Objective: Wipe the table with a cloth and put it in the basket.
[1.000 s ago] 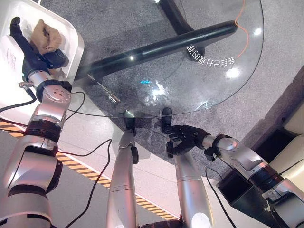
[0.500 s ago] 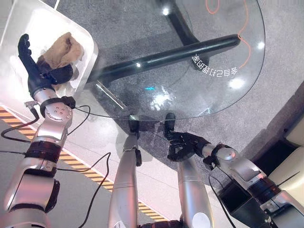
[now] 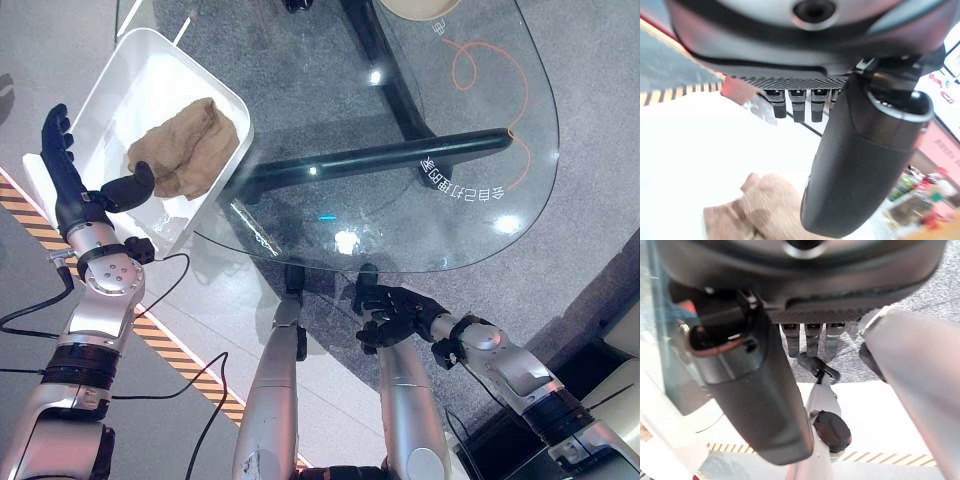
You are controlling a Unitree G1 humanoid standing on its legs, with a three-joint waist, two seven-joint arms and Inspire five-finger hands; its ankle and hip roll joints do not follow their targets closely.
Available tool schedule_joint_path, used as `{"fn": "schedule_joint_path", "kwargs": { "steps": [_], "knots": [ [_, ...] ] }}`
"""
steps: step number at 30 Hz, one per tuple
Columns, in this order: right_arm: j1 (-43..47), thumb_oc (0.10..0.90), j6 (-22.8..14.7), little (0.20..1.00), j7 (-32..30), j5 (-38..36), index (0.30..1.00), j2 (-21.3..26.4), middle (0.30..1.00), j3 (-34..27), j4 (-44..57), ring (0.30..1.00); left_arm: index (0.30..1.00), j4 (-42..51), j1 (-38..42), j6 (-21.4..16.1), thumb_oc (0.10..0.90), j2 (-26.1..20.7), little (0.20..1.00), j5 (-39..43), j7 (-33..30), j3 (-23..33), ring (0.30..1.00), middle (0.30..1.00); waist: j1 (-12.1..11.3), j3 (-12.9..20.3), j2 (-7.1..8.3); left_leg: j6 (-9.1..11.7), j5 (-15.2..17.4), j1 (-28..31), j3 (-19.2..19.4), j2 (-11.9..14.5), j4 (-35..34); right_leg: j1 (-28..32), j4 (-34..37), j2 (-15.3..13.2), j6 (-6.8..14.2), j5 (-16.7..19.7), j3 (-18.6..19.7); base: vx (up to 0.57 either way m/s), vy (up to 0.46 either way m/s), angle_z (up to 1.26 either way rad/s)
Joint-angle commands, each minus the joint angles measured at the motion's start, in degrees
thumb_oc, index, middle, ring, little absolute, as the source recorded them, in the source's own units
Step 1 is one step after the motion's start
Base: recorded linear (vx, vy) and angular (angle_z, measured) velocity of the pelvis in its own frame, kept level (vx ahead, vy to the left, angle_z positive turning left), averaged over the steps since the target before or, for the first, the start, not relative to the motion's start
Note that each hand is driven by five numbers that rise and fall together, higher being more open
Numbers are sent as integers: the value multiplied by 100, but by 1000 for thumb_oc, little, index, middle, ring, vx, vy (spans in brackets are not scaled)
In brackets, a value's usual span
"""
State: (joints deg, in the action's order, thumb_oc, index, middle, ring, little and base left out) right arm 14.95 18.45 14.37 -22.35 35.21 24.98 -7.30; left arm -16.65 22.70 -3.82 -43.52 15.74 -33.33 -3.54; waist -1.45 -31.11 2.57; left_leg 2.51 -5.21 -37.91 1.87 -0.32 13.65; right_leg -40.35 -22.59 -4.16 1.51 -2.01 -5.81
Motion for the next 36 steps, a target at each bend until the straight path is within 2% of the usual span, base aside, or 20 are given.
{"fn": "schedule_joint_path", "kwargs": {
  "steps": [1, 3, 6, 7, 8, 12, 15, 17, 19, 22, 24, 25, 27, 29, 31, 36],
  "knots": [
    [-524, 800, -270, 900, 1, 35, 900, -90, 900, -46, 461, 900, 900, 401, -31, -453, 800, 54, 900, -298, 231, 390, 900, 900, 110, 131, -217, -175, 675, 398, -53, -594, 261, 530, 499, 168, 227, -38, -69, -50, -86, 10],
    [-599, 800, -320, 900, -27, -19, 900, -137, 900, -106, 368, 900, 900, 658, -299, -502, 800, 216, 900, -429, 259, 370, 900, 900, 81, 131, -222, -172, 662, 550, -84, -600, 211, 698, 544, 171, 213, -54, -87, -53, -89, 3],
    [-767, 800, -599, 900, -157, -10, 900, -315, 900, -174, -35, 900, 900, 1120, -793, -566, 800, 623, 900, -281, 558, 235, 900, 900, 7, 131, -223, -141, 615, 956, -168, -585, 36, 1155, 685, 167, 200, -97, -153, -75, -129, 0],
    [-827, 800, -718, 900, -186, -14, 900, -406, 900, -219, -251, 900, 900, 1174, -976, -449, 800, 748, 900, -246, 903, 74, 900, 900, -16, 131, -224, -121, 612, 1194, -207, -570, -59, 1405, 735, 168, 208, -142, -196, -96, -133, 1],
    [-826, 800, -751, 900, -229, -41, 900, -425, 900, -247, -302, 900, 900, 1171, -998, -440, 800, 765, 900, -158, 990, 38, 900, 900, -20, 131, -224, -114, 584, 1226, -215, -563, -86, 1445, 767, 166, 208, -119, -207, -89, -152, 0],
    [-915, 800, -941, 900, -612, -340, 900, -679, 900, -427, -992, 900, 900, 852, -1444, -2, 800, 1152, 900, 517, 1783, -525, 900, 900, -38, 132, -192, -46, 541, 1995, -268, -495, -381, 2306, 1018, 131, 232, -153, -325, -69, -143, 2],
    [-1063, 800, -993, 900, -721, -240, 900, -895, 900, -540, -1512, 900, 900, 482, -1772, 205, 800, 1422, 900, 502, 2154, -843, 900, 900, -35, 350, -175, -4, 509, 2287, -301, -436, -577, 2683, 1232, 160, 209, -136, -372, -3, -125, 5],
    [-1170, 800, -1019, 900, -798, -152, 900, -1015, 900, -525, -1830, 900, 900, 117, -1953, 461, 800, 1590, 900, 690, 2406, -1023, 900, 900, -37, 528, -156, 25, 499, 2503, -316, -387, -722, 2960, 1403, 174, 190, -126, -426, 20, -154, -1],
    [-1254, 800, -1017, 900, -787, -455, 900, -1125, 900, -591, -2272, 900, 900, -390, -2146, 664, 800, 1792, 900, 693, 2610, -1193, 900, 900, -55, 736, -141, 53, 484, 2769, -346, -336, -880, 3279, 1581, 196, 173, -113, -475, 42, -162, -2],
    [-1269, 800, -1087, 900, -787, -371, 900, -1310, 900, -587, -2886, 900, 900, -1310, -2256, 689, 800, 2120, 900, 731, 2876, -1391, 900, 900, -54, 990, -98, 62, 489, 3026, -329, -267, -1000, 3553, 1692, 227, 171, -115, -487, 65, -112, 4],
    [-1278, 800, -1106, 900, -779, -381, 900, -1360, 900, -567, -3114, 900, 900, -1586, -2263, 746, 800, 2203, 900, 642, 2886, -1503, 900, 900, -52, 1080, -77, 69, 487, 3119, -321, -235, -1047, 3654, 1740, 243, 174, -112, -480, 46, -92, 7],
    [-1257, 800, -1090, 900, -810, -448, 900, -1503, 900, -511, -3448, 900, 900, -2114, -2207, 850, 800, 2392, 900, 420, 2904, -1660, 900, 900, -27, 1233, -49, 80, 481, 3245, -289, -180, -1125, 3771, 1800, 266, 188, -102, -423, 41, -87, 4],
    [-1258, 800, -1107, 900, -805, -453, 900, -1598, 900, -515, -3818, 900, 900, -2709, -2148, 771, 800, 2553, 900, 435, 2961, -1697, 900, 900, -4, 1372, -28, 92, 486, 3366, -287, -140, -1191, 3875, 1848, 286, 202, -105, -375, 48, -70, 1],
    [-1261, 800, -1098, 900, -810, -483, 900, -1633, 900, -522, -3908, 900, 900, -2849, -2126, 860, 800, 2609, 900, 461, 3013, -1691, 900, 900, 2, 1404, -21, 91, 489, 3412, -283, -130, -1219, 3911, 1866, 292, 208, -104, -358, 20, -35, -1],
    [-1247, 800, -1058, 900, -806, -683, 900, -1832, 900, -562, -4387, 900, 900, -3669, -2010, 802, 800, 2883, 900, 444, 3194, -1703, 900, 900, 47, 1593, 13, 81, 489, 3581, -242, -79, -1349, 4043, 1982, 299, 234, -66, -286, 48, -31, -4],
    [-1233, 800, -1266, 900, -767, -454, 900, -2102, 900, -723, -5344, 900, 900, -4483, -1878, 596, 800, 3151, 900, 462, 3351, -1678, 900, 900, 114, 1889, -20, 64, 497, 3876, -153, -16, -1584, 4286, 2225, 304, 278, 5, -157, 65, 7, -14]
  ]
}}
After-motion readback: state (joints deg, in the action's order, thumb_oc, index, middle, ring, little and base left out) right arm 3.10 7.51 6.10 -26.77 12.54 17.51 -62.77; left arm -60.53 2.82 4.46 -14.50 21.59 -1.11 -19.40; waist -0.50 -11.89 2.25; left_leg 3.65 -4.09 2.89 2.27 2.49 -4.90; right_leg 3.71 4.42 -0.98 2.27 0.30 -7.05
